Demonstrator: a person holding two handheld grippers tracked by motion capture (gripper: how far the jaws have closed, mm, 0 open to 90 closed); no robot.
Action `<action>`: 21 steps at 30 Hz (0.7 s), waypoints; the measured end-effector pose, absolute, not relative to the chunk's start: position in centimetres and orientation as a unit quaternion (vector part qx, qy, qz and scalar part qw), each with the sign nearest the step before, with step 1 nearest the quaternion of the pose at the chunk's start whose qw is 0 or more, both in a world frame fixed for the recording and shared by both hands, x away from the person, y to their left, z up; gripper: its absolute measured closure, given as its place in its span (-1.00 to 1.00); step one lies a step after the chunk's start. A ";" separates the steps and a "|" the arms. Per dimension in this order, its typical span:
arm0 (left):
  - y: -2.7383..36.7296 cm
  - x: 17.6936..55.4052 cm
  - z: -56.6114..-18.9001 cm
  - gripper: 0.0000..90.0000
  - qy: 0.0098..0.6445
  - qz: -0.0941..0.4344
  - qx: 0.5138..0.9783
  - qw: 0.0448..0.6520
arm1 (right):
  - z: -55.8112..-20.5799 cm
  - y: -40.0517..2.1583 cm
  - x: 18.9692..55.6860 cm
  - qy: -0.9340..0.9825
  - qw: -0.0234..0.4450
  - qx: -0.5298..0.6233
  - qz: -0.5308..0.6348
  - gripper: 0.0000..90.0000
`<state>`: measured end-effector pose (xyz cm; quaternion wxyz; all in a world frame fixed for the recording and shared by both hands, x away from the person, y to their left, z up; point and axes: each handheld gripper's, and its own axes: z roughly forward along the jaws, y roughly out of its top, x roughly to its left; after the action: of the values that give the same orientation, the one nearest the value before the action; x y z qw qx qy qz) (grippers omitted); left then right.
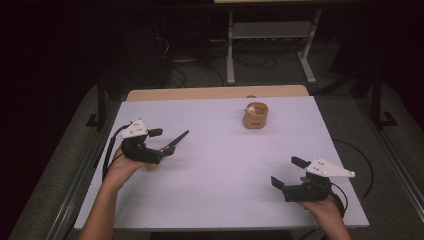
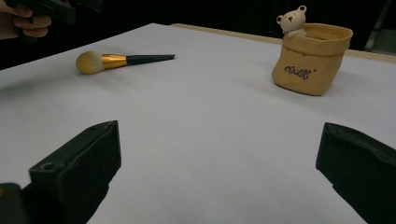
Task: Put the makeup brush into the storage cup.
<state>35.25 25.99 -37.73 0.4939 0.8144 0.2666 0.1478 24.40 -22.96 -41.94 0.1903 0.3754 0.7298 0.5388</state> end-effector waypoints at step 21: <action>25.2 37.7 -37.0 -0.71 0.257 0.144 0.811 0.506 | -41.8 -23.2 24.4 0.725 0.197 0.376 0.542 -1.00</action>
<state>37.68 25.19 -37.01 0.5060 0.8107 0.2570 0.1438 24.38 -23.22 -41.79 0.1968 0.3763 0.7250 0.5422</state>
